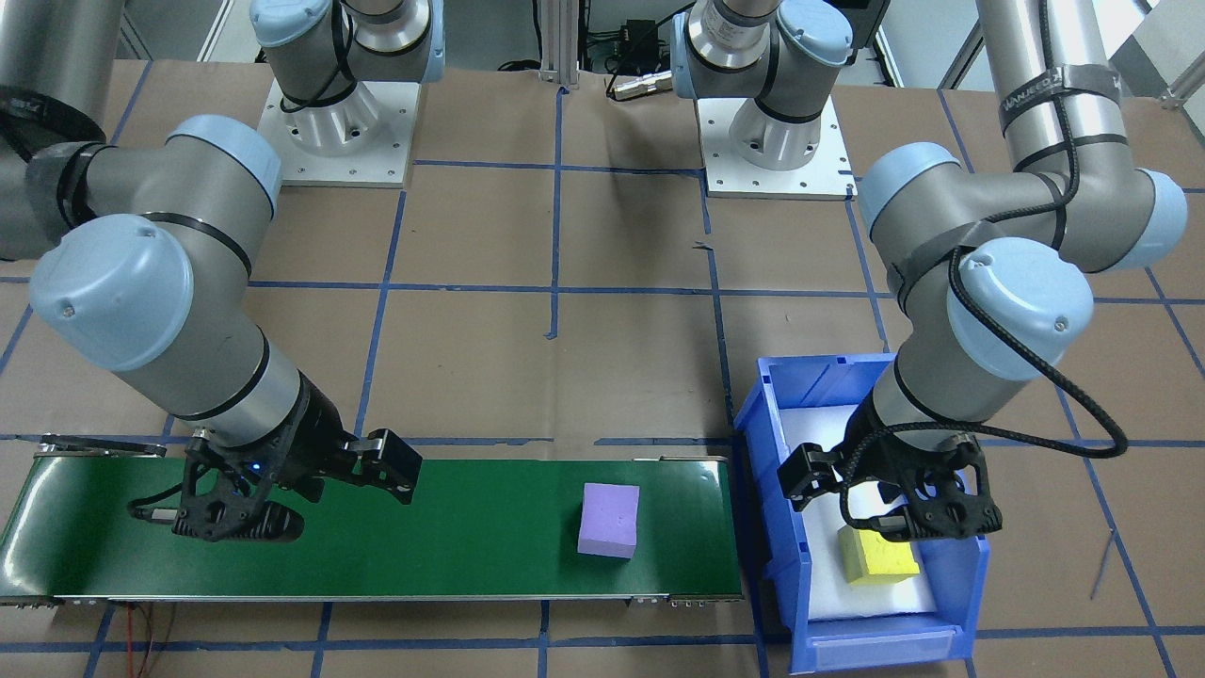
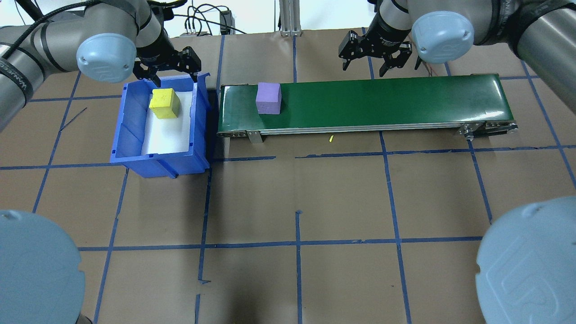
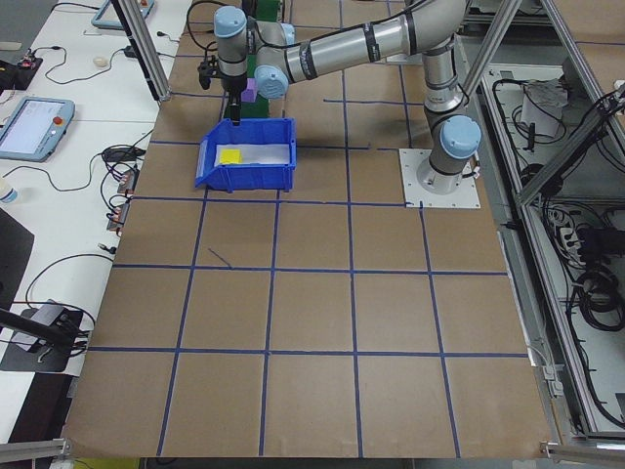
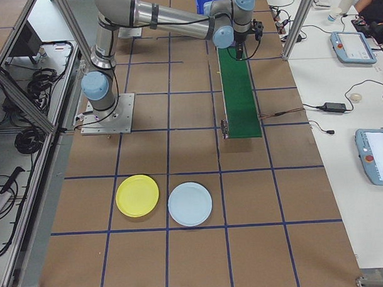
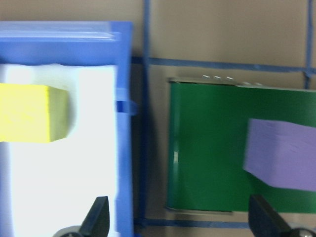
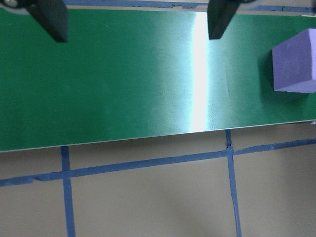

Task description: Move block left to right into plate

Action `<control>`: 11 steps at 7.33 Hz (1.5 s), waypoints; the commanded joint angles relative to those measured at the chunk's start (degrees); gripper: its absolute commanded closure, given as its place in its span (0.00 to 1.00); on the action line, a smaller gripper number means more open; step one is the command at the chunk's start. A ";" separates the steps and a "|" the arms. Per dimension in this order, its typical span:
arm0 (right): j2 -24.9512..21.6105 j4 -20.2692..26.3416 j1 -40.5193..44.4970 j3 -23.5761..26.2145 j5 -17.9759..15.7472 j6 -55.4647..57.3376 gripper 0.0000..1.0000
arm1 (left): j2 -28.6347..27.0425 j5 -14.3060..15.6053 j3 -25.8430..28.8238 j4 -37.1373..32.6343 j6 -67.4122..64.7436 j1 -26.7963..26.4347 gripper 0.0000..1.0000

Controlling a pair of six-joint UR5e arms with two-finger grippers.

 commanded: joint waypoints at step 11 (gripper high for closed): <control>3.07 -2.68 -0.09 1.41 5.86 -2.09 0.00 | -8.85 1.40 -1.74 8.14 10.30 5.41 0.67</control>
